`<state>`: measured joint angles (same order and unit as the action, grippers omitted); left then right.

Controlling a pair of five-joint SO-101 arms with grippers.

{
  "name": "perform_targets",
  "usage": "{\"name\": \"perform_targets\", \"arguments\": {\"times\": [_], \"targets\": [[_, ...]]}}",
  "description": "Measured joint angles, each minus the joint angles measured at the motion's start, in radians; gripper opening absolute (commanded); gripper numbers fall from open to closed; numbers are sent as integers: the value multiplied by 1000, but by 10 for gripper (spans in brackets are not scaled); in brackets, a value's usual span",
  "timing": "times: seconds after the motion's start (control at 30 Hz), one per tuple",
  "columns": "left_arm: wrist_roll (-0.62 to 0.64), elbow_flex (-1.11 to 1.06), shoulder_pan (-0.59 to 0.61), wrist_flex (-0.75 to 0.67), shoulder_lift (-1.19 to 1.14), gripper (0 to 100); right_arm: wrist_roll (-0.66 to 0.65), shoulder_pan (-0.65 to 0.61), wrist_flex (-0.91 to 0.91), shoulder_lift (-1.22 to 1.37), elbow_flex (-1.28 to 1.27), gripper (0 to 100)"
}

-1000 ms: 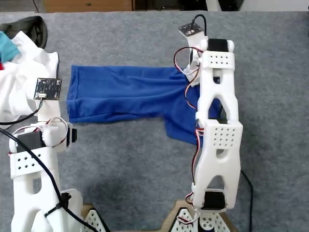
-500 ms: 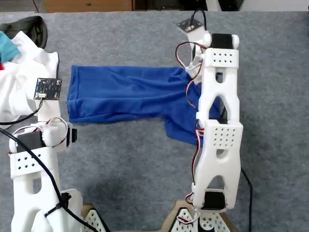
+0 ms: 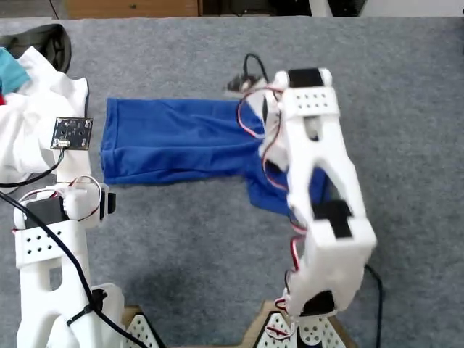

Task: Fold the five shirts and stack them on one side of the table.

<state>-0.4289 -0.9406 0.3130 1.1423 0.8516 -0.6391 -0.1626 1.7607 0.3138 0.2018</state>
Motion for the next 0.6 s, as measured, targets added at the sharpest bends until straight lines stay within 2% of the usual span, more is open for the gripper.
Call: {"name": "perform_targets", "arguments": {"times": [0.13, 0.23, 0.33, 0.6], "targets": [[0, 0, 0, 0, 0, 187, -130, 0, -41, -175, -282, 284], [0, 0, 0, 0, 0, 187, -181, 0, -110, -285, -474, 284], [0, 0, 0, 0, 0, 187, -193, -20, -199, -342, -601, 284], [0, 0, 0, 0, 0, 187, -196, -166, -396, -336, -809, 284]]}}
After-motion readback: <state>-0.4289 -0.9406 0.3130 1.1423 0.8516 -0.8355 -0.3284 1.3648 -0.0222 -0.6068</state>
